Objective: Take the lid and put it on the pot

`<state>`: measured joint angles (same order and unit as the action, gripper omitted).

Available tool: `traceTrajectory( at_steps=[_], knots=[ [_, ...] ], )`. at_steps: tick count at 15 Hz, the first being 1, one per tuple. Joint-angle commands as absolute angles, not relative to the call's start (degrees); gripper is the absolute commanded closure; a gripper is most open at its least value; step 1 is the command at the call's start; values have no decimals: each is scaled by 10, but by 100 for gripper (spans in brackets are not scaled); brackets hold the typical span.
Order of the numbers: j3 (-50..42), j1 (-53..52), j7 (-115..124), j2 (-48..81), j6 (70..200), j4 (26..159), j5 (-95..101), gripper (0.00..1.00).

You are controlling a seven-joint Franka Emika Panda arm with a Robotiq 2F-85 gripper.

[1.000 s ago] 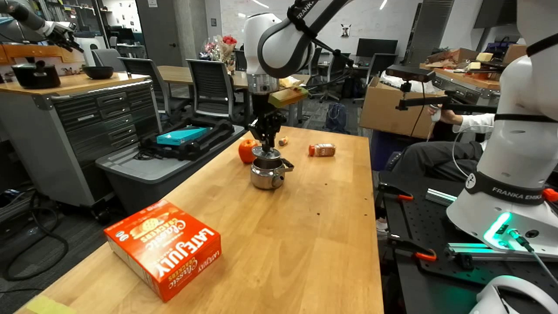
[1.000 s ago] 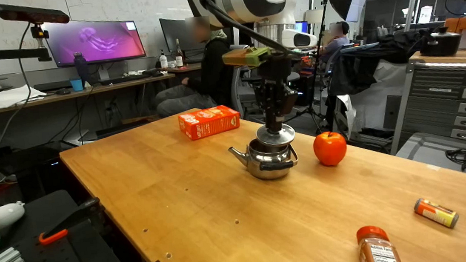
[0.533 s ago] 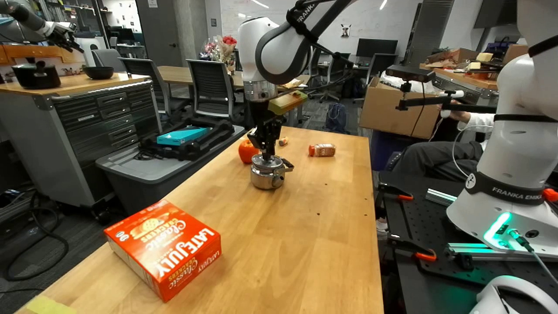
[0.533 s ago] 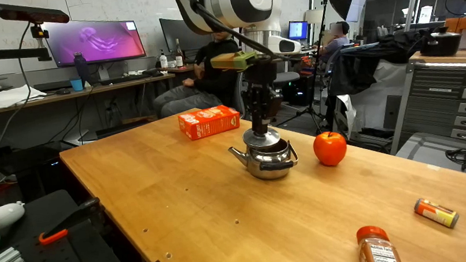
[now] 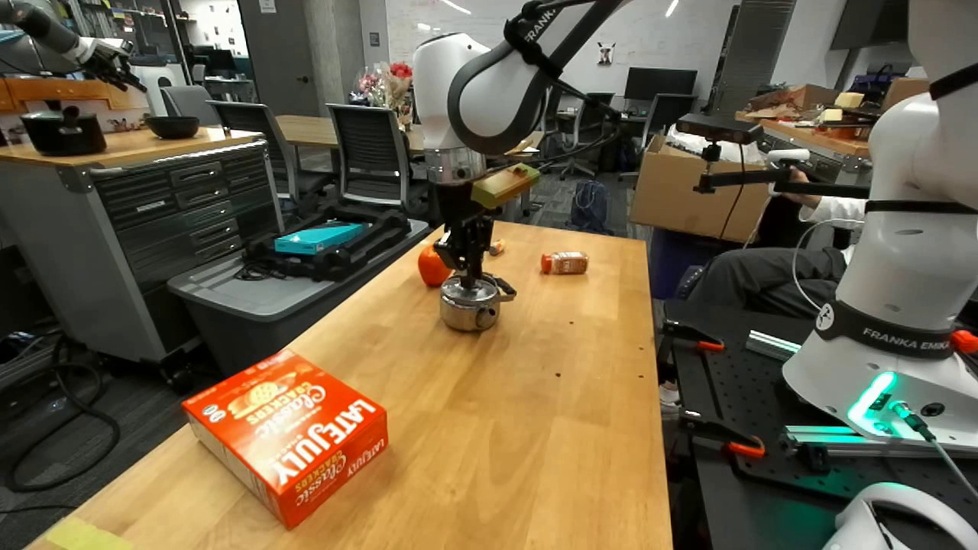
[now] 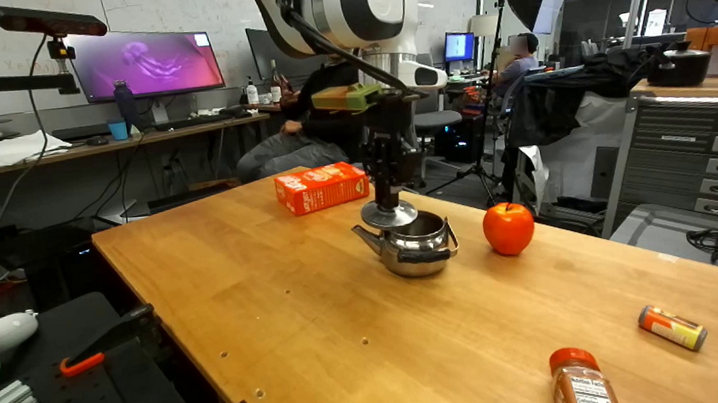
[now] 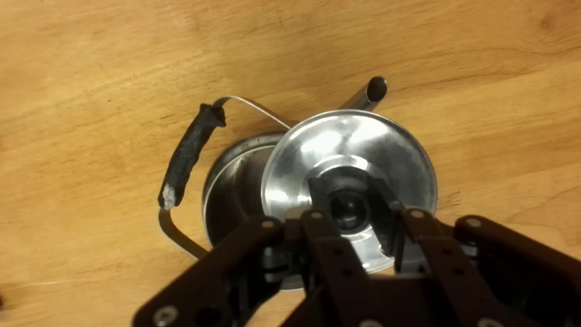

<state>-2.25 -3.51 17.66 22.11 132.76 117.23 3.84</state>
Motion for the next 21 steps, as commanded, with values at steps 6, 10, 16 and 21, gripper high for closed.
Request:
traceTrajectory(
  at_steps=[6,10,16,21],
  knots=[
    [-29,-32,179,174,1333,1190,35,93],
    [-38,-26,180,173,1334,1186,38,93],
    [-52,-18,181,194,1324,1172,45,93],
    [-54,-17,180,196,1322,1168,46,93]
  ],
)
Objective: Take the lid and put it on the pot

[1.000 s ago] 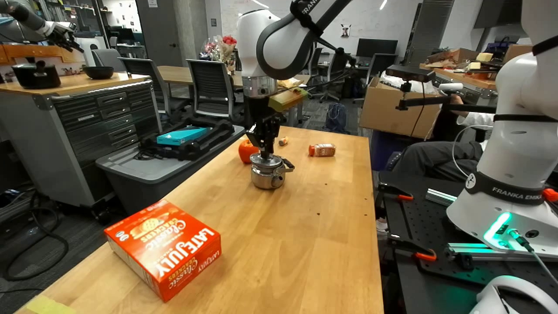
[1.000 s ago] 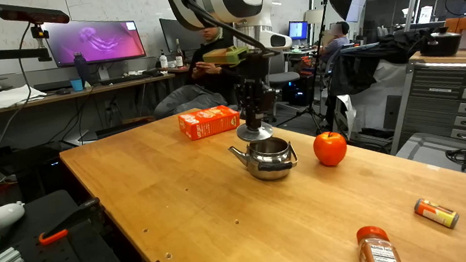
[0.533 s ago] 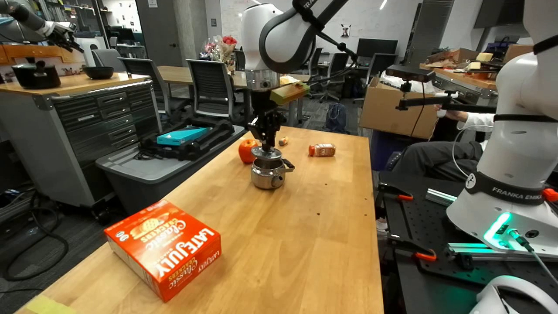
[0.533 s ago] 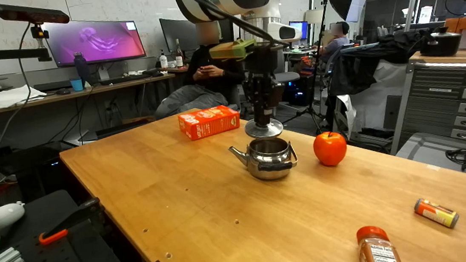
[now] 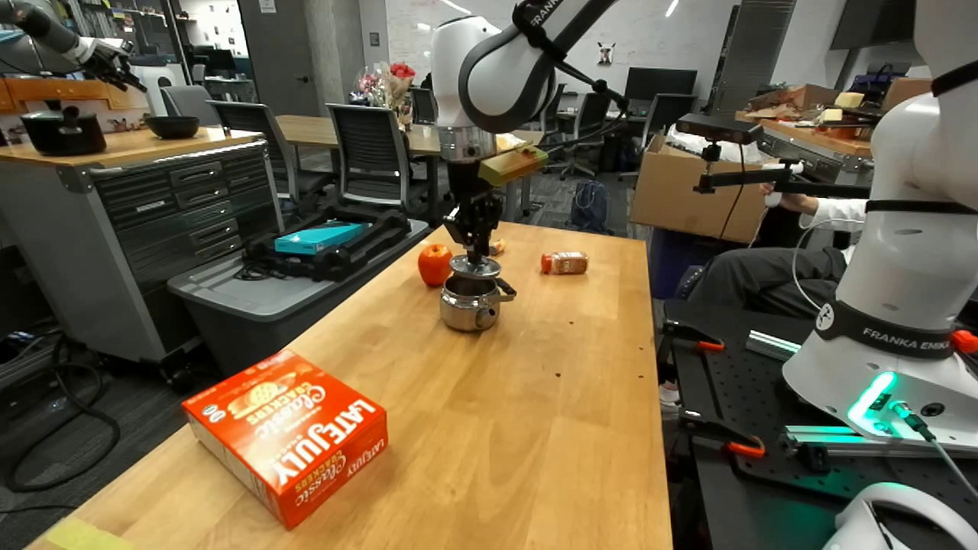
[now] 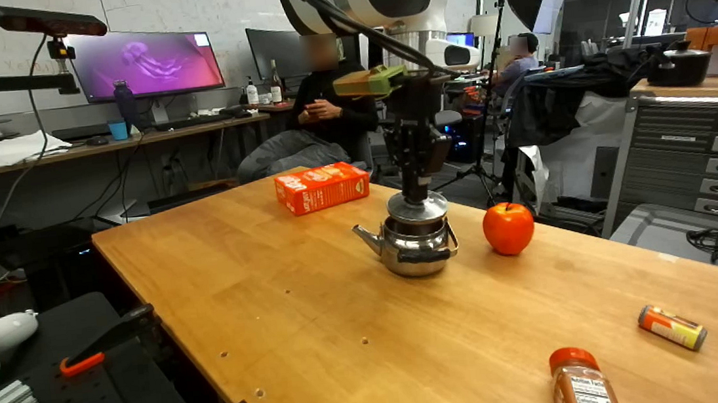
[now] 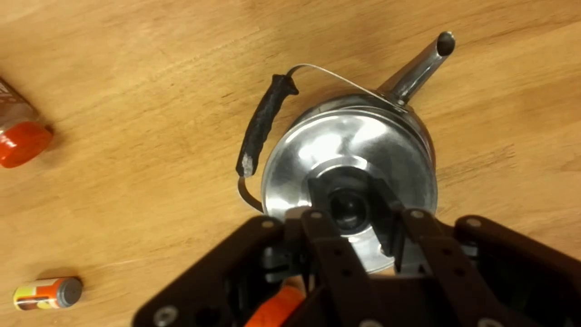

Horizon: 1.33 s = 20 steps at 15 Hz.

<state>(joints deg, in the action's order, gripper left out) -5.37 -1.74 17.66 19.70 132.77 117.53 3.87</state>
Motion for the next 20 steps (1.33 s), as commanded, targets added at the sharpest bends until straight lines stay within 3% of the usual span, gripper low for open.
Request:
traceTrajectory(
  at_steps=[1,20],
  knots=[
    [-53,-20,183,195,1328,1174,48,93],
    [-48,-17,177,216,1331,1160,38,93]
  ],
)
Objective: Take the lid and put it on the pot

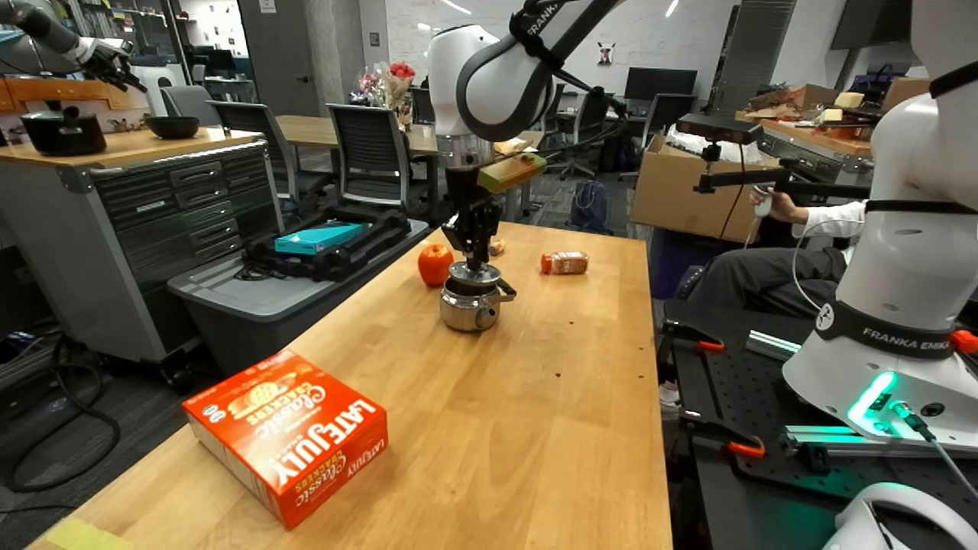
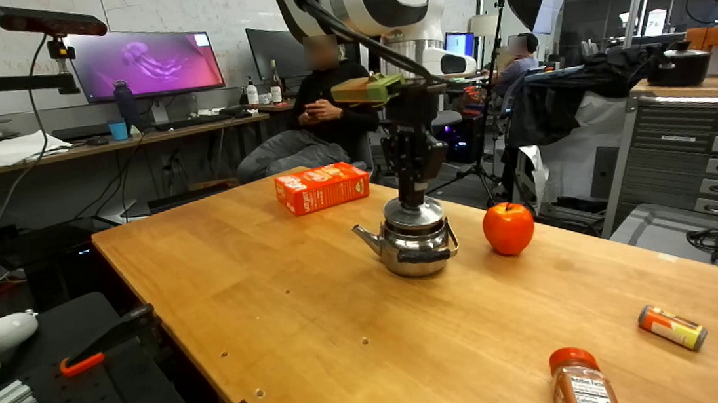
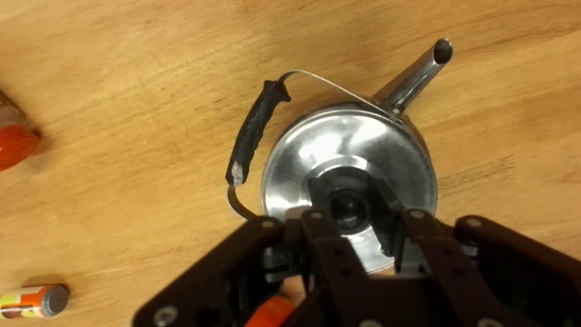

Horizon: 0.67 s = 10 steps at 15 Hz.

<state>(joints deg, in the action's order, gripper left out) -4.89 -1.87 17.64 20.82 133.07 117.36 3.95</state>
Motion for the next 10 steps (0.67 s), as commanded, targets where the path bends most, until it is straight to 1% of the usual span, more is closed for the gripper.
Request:
traceTrajectory(
  at_steps=[1,10],
  knots=[
    [-48,-17,177,216,1330,1160,38,93],
    [-48,-17,181,215,1336,1161,35,93]
  ],
)
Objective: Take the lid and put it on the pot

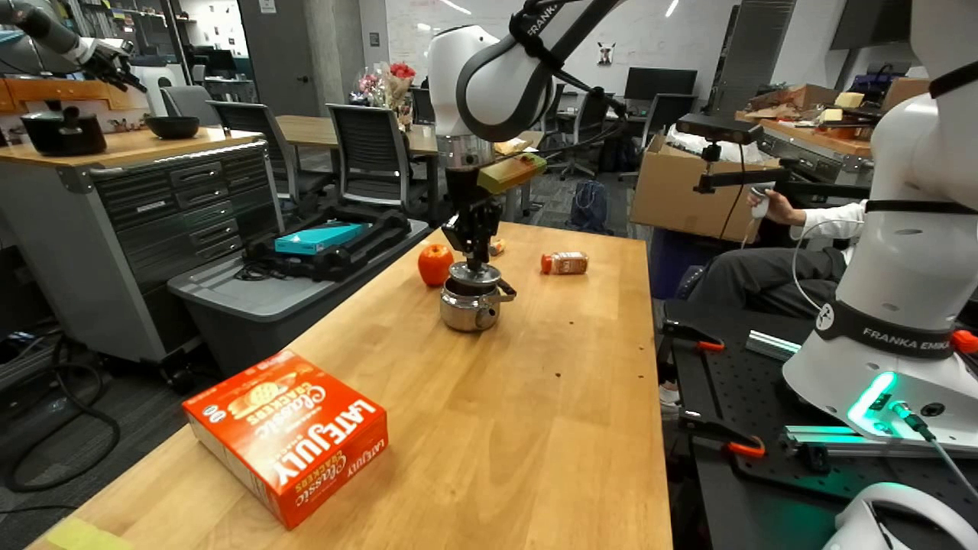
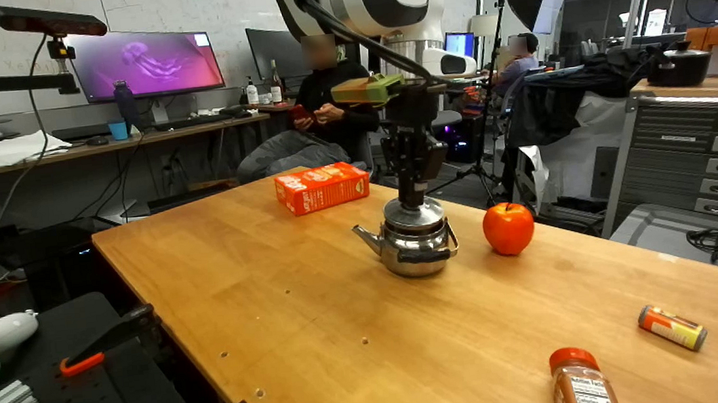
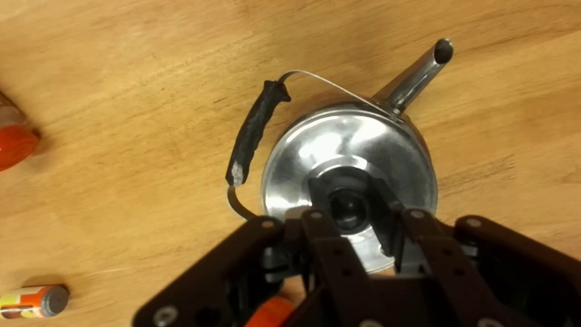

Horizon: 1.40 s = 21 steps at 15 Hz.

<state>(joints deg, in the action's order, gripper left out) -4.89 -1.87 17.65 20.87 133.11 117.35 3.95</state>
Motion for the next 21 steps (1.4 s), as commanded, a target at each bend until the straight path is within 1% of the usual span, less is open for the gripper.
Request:
traceTrajectory(
  at_steps=[1,9,21],
  knots=[
    [-47,-17,181,215,1338,1162,34,93],
    [-46,-16,178,218,1366,1163,27,93],
    [-50,-19,177,221,1343,1160,38,93]
  ],
)
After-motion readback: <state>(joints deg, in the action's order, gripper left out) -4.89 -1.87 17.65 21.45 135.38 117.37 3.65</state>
